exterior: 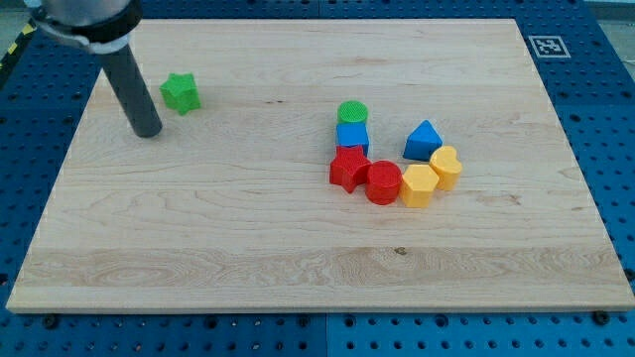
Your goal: Push the green star diagonally to the top left side of the green circle
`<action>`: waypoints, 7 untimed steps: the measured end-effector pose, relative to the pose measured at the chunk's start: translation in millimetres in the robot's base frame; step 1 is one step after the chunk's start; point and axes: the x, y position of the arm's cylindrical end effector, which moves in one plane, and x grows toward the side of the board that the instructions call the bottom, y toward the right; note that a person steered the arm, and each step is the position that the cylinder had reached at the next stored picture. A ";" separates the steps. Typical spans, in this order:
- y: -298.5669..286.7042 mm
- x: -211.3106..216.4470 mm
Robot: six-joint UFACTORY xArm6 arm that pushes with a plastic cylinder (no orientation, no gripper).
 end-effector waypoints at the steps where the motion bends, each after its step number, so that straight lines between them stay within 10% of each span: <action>1: 5.8 -8.1; 7: 26.7 -19.6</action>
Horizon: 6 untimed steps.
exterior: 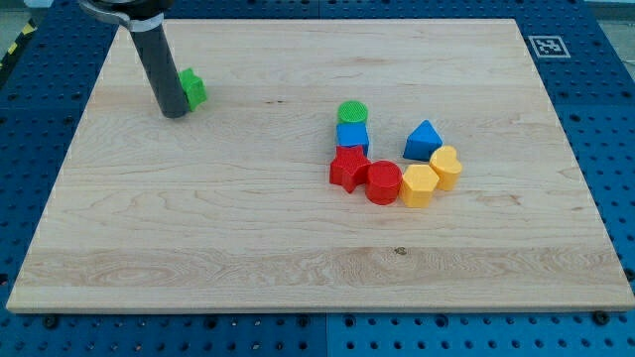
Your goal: Push the green star diagonally to the top left side of the green circle
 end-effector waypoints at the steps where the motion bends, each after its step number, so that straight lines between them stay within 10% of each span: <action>1: 0.0 -0.4; 6: -34.9 -6.4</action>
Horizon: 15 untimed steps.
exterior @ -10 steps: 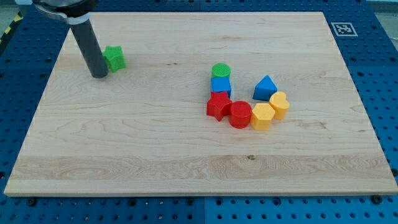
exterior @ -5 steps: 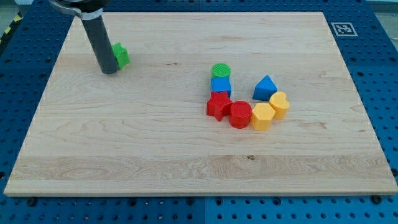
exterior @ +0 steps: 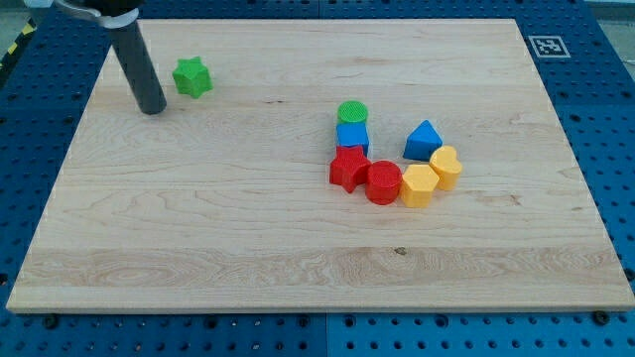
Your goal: Push the green star diagonally to the top left side of the green circle
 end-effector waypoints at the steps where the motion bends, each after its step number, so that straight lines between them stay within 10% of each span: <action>1: 8.3 -25.0; 6: 38.1 -86.0; 9: 16.2 -15.2; 15: 116.1 -48.5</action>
